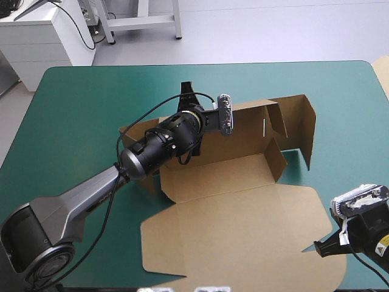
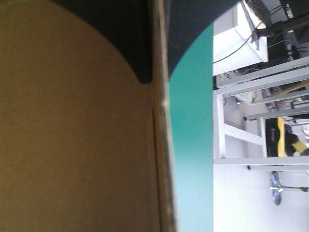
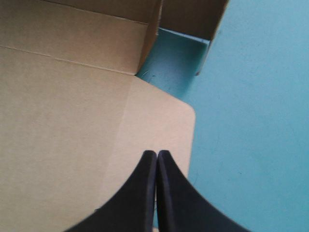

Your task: Fold the box

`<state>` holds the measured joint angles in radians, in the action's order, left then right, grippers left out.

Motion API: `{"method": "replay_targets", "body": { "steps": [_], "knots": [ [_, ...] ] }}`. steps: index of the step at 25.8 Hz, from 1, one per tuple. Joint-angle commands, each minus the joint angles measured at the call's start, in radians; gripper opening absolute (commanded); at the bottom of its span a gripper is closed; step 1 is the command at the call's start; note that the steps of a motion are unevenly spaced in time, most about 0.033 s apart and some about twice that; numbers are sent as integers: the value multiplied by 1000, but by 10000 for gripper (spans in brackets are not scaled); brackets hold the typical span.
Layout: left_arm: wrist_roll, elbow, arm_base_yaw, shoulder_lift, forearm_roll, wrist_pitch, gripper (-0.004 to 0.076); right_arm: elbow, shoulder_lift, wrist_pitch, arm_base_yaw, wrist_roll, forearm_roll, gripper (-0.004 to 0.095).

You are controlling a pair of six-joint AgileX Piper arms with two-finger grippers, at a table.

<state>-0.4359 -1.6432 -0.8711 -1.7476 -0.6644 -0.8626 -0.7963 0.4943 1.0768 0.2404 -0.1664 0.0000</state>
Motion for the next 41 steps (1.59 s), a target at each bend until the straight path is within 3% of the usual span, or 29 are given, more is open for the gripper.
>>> {"method": "replay_targets", "body": {
  "steps": [1, 11, 24, 32, 41],
  "knots": [
    [44, -8, -7, 55, -128, 94, -8, -34, 5, -97, -7, 6, -15, -16],
    [97, 50, -16, 98, -203, 150, -8, -79, 25, -167, -7, 78, -36, -15],
    [474, 298, -77, 120, -551, 194, -8, -264, 174, -161, -7, 89, 26, -15],
    [579, 362, -77, 120, -588, 209, -8, -382, 359, -161, -7, 89, 59, -16],
    [582, 407, -77, 172, -645, 257, -8, -595, 601, -169, -7, 89, 64, -16]
  ]
}}
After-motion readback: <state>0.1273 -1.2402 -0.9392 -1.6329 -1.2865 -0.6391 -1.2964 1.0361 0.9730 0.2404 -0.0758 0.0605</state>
